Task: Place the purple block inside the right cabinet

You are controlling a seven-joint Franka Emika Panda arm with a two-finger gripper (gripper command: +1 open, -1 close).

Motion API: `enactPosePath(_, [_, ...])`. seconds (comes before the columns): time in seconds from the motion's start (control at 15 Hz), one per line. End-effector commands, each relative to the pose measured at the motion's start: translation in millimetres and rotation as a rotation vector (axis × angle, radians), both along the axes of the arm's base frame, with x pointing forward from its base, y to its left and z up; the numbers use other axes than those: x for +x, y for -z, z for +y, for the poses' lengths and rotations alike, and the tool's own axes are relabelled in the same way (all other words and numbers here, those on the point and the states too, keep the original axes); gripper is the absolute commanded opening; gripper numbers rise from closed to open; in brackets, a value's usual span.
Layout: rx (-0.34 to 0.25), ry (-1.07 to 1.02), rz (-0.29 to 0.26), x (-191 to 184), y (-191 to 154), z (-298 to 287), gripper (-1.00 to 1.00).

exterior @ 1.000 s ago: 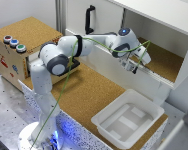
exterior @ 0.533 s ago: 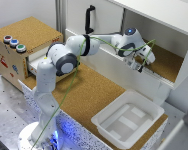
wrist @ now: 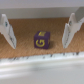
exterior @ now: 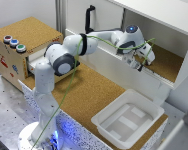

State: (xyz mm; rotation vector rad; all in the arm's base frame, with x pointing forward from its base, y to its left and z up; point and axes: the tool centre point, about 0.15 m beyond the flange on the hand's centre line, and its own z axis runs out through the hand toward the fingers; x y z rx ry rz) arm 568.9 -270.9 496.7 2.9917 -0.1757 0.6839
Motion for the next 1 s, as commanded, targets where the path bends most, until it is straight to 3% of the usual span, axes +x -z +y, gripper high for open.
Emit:
enactPosePath(0.0, [-0.001,-0.091,0.011,-101,45,44,1.0])
enactPosePath(0.47, [-0.035,-0.03,0.141,-193,75,168,1.0])
enactPosePath(0.93, [-0.035,-0.03,0.141,-193,75,168,1.0])
